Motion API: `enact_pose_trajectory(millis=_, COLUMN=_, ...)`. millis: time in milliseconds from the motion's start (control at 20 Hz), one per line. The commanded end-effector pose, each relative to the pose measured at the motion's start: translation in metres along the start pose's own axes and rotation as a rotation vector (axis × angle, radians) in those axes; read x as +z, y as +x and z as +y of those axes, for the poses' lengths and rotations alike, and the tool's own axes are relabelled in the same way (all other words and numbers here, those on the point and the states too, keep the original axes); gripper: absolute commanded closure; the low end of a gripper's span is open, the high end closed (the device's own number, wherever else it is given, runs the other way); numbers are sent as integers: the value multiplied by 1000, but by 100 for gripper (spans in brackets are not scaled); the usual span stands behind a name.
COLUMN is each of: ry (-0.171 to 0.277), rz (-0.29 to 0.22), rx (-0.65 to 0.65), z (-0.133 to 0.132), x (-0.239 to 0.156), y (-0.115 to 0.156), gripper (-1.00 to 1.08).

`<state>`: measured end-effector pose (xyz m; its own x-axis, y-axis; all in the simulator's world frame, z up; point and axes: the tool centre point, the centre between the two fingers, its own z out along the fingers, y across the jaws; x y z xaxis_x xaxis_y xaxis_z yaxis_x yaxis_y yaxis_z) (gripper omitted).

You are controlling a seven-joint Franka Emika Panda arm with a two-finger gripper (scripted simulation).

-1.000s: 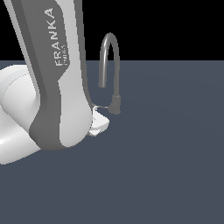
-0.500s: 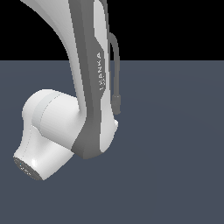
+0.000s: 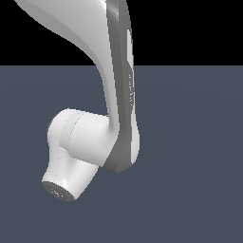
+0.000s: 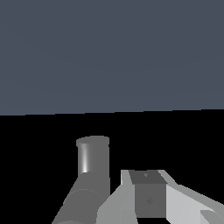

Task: Turn on the faucet by rotating a designated handle.

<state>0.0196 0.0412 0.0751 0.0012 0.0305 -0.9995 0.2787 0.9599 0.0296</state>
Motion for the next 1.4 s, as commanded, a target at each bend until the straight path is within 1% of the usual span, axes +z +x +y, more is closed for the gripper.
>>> enact_pose_trajectory(millis=0, ry=-16, rz=-4, rx=-18, z=-1, x=3, y=3, gripper=108)
enact_pose_trajectory(millis=200, ry=-29, rz=-7, rx=-32, z=-2, x=6, y=5, gripper=108)
enact_pose_trajectory(millis=550, ry=-30, rz=-7, rx=-33, z=-3, x=6, y=5, gripper=108)
enact_pose_trajectory(millis=1050, ry=-30, rz=-7, rx=-33, z=13, x=6, y=-35, gripper=108)
enact_pose_trajectory(millis=1100, ry=-30, rz=-7, rx=-33, z=13, x=6, y=-35, gripper=108)
enact_pose_trajectory(millis=1150, ry=-24, rz=4, rx=-38, z=7, x=6, y=-25, gripper=108)
enact_pose_trajectory(millis=1350, ry=-26, rz=1, rx=-36, z=4, x=6, y=-41, gripper=108)
